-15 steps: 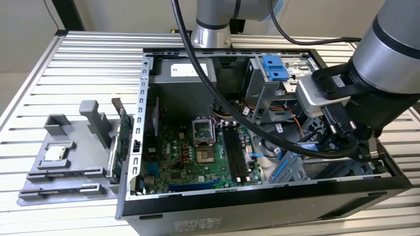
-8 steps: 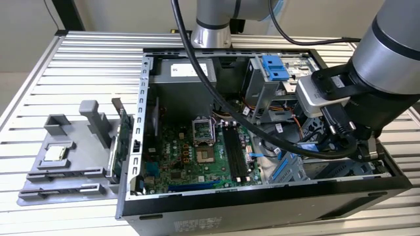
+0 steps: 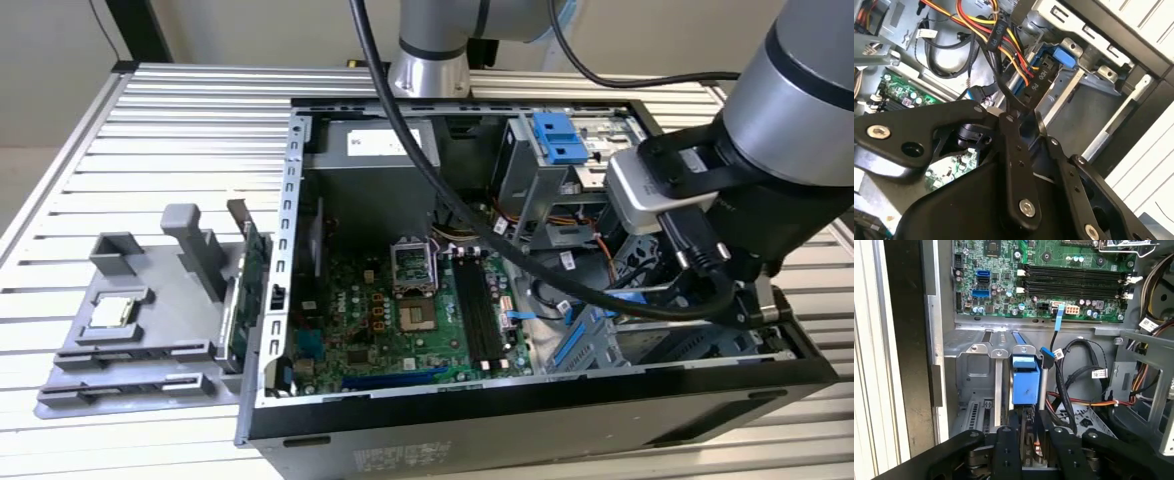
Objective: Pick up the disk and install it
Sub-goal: 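Insert the second disk wire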
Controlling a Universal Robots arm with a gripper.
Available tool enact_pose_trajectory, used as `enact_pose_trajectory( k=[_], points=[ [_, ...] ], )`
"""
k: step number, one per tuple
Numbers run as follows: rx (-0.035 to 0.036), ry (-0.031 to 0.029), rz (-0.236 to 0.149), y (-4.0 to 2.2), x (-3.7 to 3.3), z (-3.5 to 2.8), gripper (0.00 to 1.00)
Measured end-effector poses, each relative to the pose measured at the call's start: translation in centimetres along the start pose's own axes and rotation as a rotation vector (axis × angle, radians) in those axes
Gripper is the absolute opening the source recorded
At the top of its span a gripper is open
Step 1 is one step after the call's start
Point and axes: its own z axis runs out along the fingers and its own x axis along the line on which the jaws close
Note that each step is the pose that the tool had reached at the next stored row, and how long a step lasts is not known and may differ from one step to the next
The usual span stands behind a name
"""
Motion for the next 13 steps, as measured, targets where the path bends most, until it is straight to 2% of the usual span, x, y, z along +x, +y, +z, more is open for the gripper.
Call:
enact_pose_trajectory(
  k=[7,8,11,12,13],
  points=[
    [-0.0001,0.0002,0.000,-0.58,-0.27,-3.14,1.00],
    [-0.0003,0.0000,0.000,-0.63,-0.29,-3.43,1.00],
    [-0.0001,-0.0017,0.001,-0.65,-0.28,-3.50,1.00],
    [-0.0001,-0.0023,0.001,-0.65,-0.28,-3.51,0.00],
    [0.0000,-0.0031,0.001,-0.65,-0.28,-3.50,0.00]
  ],
)
